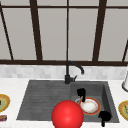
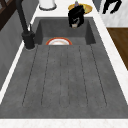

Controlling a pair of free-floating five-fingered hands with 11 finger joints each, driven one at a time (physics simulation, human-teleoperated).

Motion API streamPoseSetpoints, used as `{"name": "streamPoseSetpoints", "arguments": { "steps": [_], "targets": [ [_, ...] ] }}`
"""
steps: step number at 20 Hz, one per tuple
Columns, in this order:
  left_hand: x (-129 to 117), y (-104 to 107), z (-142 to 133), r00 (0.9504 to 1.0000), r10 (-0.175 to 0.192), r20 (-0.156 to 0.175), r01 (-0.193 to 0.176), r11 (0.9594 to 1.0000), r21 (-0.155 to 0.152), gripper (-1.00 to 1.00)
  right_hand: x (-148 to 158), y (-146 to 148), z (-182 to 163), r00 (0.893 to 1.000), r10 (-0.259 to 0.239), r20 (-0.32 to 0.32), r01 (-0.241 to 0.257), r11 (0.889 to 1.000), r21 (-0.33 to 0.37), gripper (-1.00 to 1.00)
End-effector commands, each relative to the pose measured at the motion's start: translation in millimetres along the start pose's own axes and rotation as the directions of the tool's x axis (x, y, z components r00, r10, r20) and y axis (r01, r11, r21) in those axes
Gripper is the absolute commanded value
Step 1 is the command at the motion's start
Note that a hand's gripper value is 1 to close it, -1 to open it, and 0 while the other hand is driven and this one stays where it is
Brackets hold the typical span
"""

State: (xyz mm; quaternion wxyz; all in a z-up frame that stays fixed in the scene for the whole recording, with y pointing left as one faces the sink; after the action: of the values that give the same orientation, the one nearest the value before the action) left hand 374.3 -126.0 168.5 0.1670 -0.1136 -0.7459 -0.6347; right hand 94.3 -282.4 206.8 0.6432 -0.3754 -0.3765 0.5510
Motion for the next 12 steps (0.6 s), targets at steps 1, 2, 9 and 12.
{"name": "streamPoseSetpoints", "arguments": {
  "steps": [1, 2, 9, 12],
  "targets": [
    [-8, -33, -14, 0.9968, -0.033, 0.072, 0.037, 0.9984, -0.043, 1.00, 0, 0, 0, 1.000, 0.000, 0.000, 0.000, 1.000, 0.000, 0.00],
    [-11, -41, -18, 0.9968, -0.036, 0.072, 0.039, 0.9983, -0.043, 1.00, 0, 0, 0, 1.000, 0.000, 0.000, 0.000, 1.000, 0.000, 0.00],
    [-50, -90, -37, 0.9989, -0.015, 0.044, 0.016, 0.9994, -0.030, 1.00, 0, 0, 0, 1.000, 0.000, 0.000, 0.000, 1.000, 0.000, 0.00],
    [-86, -103, -42, 0.9998, -0.006, 0.017, 0.006, 0.9999, -0.012, 1.00, 0, 0, 0, 1.000, 0.000, 0.000, 0.000, 1.000, 0.000, 0.00]
  ]
}}
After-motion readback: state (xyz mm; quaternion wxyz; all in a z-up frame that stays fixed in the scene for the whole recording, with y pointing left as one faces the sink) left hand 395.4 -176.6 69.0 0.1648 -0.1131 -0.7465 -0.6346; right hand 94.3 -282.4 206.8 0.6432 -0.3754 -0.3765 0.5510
